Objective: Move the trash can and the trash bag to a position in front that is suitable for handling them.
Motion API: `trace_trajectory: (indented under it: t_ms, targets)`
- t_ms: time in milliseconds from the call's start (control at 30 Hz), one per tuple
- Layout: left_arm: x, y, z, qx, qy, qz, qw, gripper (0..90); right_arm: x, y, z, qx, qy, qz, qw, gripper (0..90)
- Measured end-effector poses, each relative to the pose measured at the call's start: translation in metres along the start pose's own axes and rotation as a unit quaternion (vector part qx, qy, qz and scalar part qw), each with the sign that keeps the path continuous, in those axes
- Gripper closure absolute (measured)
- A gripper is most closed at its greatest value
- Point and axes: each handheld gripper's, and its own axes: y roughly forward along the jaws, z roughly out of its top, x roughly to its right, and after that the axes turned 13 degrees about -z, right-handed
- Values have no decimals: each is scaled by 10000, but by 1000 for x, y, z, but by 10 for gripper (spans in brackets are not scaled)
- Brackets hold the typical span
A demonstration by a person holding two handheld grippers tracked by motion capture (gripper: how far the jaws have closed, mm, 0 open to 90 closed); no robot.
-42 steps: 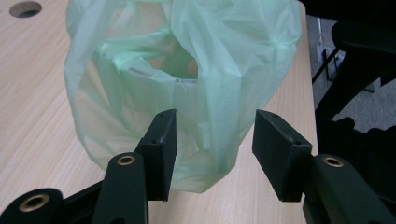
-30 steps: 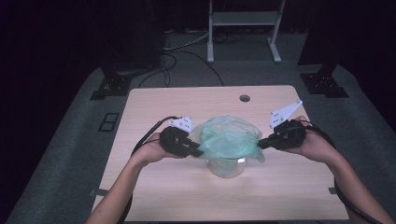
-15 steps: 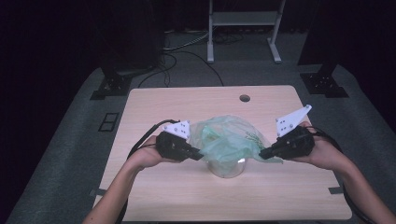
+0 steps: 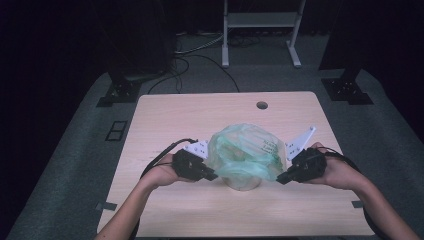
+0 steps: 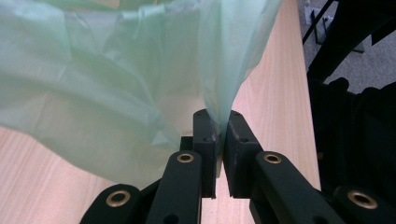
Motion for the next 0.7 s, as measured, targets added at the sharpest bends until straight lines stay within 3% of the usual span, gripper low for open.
trace_trajectory:
  t_ms: [467, 700]
  targets:
    - [-9, 12, -3, -144, -131, 91, 9998, 888, 3, 25, -6, -291, 93, 84, 9995, 900]
    - [-12, 15, -10, -248, -254, 127, 9993, 890, 4, 33, -10, -504, 64, -12, 9987, 900]
